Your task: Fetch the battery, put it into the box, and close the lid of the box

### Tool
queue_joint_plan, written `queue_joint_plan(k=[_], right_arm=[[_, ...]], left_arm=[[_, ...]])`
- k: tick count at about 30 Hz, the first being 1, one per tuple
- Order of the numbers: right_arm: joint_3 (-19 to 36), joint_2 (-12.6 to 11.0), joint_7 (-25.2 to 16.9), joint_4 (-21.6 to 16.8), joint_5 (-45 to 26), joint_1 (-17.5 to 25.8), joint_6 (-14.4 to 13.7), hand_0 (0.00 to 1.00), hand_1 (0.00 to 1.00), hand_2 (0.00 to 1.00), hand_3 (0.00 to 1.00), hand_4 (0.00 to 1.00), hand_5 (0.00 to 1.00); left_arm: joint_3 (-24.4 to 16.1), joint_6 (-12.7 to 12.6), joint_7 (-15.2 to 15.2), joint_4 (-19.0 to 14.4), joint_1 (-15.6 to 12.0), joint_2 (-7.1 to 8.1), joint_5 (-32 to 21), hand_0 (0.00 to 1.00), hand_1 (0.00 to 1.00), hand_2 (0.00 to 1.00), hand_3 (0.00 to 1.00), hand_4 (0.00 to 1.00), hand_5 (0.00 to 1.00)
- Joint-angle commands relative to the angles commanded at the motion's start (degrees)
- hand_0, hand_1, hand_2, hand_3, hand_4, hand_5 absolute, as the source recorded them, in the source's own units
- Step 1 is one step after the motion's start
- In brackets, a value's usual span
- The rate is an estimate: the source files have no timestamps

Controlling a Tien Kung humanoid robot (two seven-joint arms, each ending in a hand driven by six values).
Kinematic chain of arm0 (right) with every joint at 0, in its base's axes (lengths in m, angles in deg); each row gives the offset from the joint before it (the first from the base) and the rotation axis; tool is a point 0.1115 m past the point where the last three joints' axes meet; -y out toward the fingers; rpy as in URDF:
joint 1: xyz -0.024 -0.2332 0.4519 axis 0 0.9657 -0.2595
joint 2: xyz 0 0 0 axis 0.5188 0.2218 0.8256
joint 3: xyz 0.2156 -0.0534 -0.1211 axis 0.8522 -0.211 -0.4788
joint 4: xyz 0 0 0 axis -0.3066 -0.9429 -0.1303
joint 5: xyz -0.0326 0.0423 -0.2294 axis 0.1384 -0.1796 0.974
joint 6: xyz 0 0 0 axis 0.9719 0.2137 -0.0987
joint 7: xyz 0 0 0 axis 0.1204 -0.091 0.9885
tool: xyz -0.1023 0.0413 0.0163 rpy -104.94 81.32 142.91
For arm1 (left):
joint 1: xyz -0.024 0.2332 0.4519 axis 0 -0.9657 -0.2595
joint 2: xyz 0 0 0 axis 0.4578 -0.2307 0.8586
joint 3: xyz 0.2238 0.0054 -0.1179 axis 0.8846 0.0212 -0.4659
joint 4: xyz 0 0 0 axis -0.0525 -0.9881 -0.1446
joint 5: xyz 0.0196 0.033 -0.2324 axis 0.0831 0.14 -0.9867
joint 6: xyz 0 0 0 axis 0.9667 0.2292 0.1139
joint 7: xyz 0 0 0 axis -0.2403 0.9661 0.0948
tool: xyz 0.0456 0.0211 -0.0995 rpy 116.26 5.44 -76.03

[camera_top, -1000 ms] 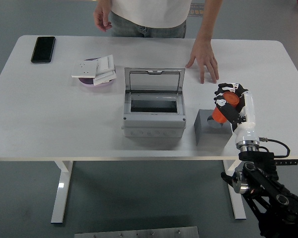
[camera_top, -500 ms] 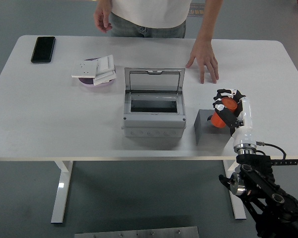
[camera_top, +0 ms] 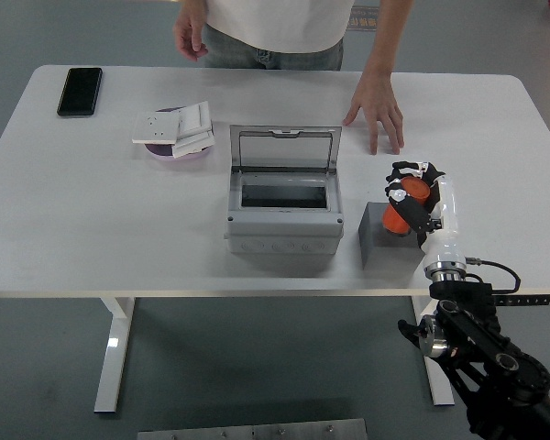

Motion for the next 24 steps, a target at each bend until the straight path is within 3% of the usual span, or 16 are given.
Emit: queue_joint_plan(k=[24], right_arm=[[0.12,-1.02,0.29,1.57,-0.46,-0.88,0.89,0.399,0.301,0.282,0.295,0.212,0.002]], left_arm=[[-0.46,0.56,-0.32,0.02,0.82,-0.36,1.55,0.601,0.757,0.634,0.573,0.633,0.132]])
